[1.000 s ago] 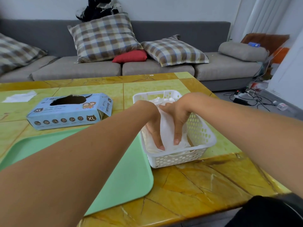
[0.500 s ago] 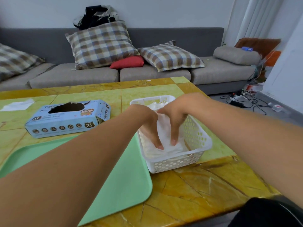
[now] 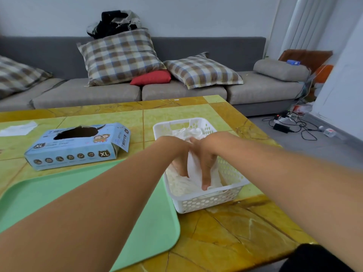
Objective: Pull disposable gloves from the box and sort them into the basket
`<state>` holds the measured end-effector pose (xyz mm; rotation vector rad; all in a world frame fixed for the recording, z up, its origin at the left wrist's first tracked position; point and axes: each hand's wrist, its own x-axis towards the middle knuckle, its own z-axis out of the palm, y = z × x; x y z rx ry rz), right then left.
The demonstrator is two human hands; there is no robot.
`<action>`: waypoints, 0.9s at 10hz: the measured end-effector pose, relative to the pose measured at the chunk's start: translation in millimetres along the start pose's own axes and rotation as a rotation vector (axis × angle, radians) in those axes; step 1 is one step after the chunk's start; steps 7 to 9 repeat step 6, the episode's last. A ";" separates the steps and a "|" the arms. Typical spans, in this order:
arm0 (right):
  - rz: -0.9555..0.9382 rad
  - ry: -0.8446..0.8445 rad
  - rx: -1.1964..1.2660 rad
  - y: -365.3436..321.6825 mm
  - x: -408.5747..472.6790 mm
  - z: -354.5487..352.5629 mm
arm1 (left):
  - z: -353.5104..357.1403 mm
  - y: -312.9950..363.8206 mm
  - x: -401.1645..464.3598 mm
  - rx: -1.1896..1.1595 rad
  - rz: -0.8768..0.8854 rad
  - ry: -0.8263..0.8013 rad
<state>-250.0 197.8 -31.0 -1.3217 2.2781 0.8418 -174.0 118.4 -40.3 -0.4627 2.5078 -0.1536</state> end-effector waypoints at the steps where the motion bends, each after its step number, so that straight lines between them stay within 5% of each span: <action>1: -0.020 0.030 0.066 1.6 1.6 5.1 | 3.1 -4.0 3.2 0.013 0.007 0.086; 5: -0.114 0.216 0.164 -4.6 -76.2 -34.4 | 3.9 -39.1 -81.7 -0.224 0.048 0.416; 9: -0.113 0.189 0.168 -27.3 -80.2 -30.3 | 21.0 -43.0 -89.6 -0.284 0.030 0.406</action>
